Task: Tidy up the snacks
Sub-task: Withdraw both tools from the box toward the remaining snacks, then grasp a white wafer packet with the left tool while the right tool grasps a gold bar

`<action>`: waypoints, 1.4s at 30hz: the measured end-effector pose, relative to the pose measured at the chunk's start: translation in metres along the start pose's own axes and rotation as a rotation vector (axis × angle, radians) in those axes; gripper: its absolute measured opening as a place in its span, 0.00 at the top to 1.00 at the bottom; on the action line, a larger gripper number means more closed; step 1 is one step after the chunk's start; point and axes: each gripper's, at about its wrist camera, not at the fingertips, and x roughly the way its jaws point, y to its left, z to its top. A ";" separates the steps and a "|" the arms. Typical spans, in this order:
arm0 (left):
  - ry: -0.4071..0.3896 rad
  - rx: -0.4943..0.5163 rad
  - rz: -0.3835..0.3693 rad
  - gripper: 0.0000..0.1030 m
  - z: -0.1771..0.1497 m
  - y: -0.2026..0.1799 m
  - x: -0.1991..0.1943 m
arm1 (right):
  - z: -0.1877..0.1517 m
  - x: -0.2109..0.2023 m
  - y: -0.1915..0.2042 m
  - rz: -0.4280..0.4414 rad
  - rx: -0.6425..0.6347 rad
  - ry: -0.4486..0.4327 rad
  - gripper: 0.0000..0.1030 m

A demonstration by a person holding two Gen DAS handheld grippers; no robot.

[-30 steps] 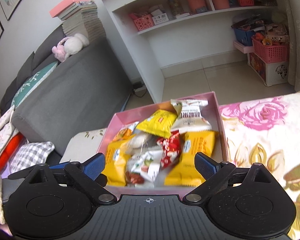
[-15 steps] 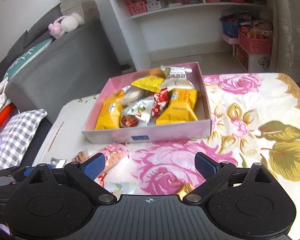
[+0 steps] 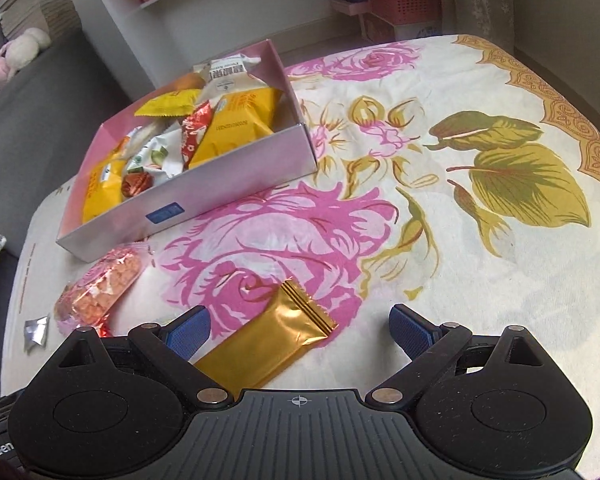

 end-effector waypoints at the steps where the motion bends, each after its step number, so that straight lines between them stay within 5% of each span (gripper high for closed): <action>1: 0.001 -0.004 0.008 0.08 0.000 -0.001 0.001 | 0.000 0.002 0.005 -0.021 -0.024 -0.021 0.06; 11: 0.026 -0.044 0.016 0.08 -0.005 0.010 0.005 | -0.015 0.007 0.018 -0.063 -0.269 -0.069 0.05; 21: 0.048 -0.024 -0.020 0.08 -0.008 0.012 0.001 | -0.037 -0.011 0.010 0.040 -0.604 -0.120 0.05; 29: 0.066 -0.001 -0.057 0.08 -0.009 -0.004 0.004 | -0.018 -0.028 -0.032 0.187 -0.358 -0.045 0.05; 35: 0.062 0.043 -0.048 0.11 -0.010 -0.018 0.007 | -0.034 -0.029 -0.024 0.177 -0.463 -0.041 0.08; 42: 0.021 0.213 0.011 0.20 -0.028 -0.032 0.003 | -0.049 -0.026 -0.012 0.190 -0.555 -0.059 0.15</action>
